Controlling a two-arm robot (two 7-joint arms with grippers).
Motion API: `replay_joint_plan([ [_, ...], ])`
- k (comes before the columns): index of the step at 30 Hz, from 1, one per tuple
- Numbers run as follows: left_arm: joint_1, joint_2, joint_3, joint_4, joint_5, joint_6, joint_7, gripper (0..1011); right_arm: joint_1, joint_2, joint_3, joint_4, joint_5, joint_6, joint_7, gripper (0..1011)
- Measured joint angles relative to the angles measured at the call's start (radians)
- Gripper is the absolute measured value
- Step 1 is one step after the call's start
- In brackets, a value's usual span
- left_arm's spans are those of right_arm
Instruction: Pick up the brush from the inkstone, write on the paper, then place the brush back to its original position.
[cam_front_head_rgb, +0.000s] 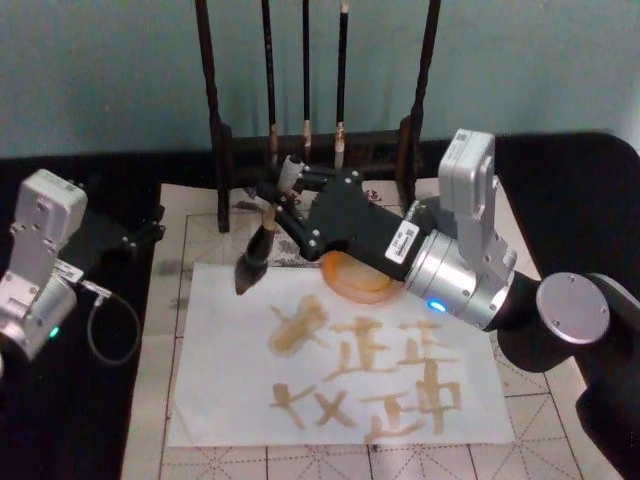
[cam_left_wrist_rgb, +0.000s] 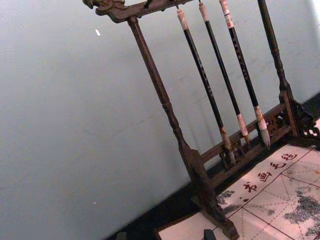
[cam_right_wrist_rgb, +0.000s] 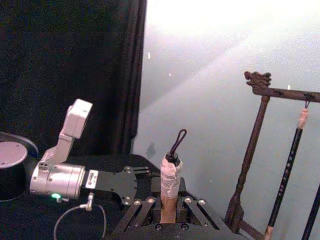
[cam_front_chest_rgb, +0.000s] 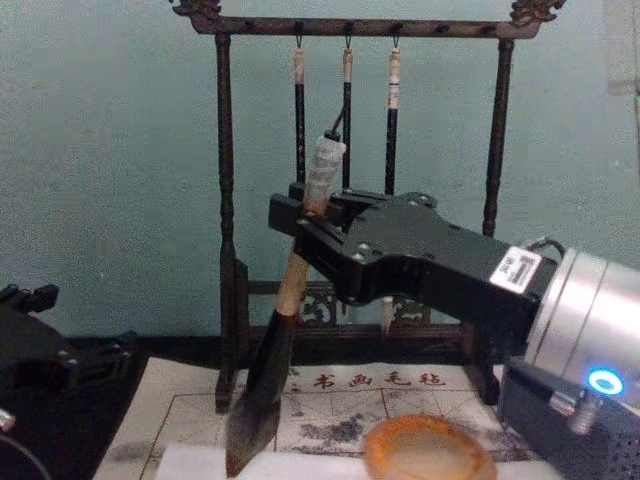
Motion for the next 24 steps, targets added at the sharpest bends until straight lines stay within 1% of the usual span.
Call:
replay_joint_plan([
  [3,0.000,0.000,0.000,0.000,0.000,0.000,0.000,1001,-0.004,-0.002,0.002,0.005,-0.014,-0.021,0.008,190],
  [8,0.000,0.000,0.000,0.000,0.000,0.000,0.000,1001,-0.012,-0.003,0.005,0.008,-0.026,-0.033,0.018,190],
  [24,0.000,0.000,0.000,0.000,0.000,0.000,0.000,1001,-0.033,-0.002,0.002,0.009,-0.048,-0.035,0.032,190],
])
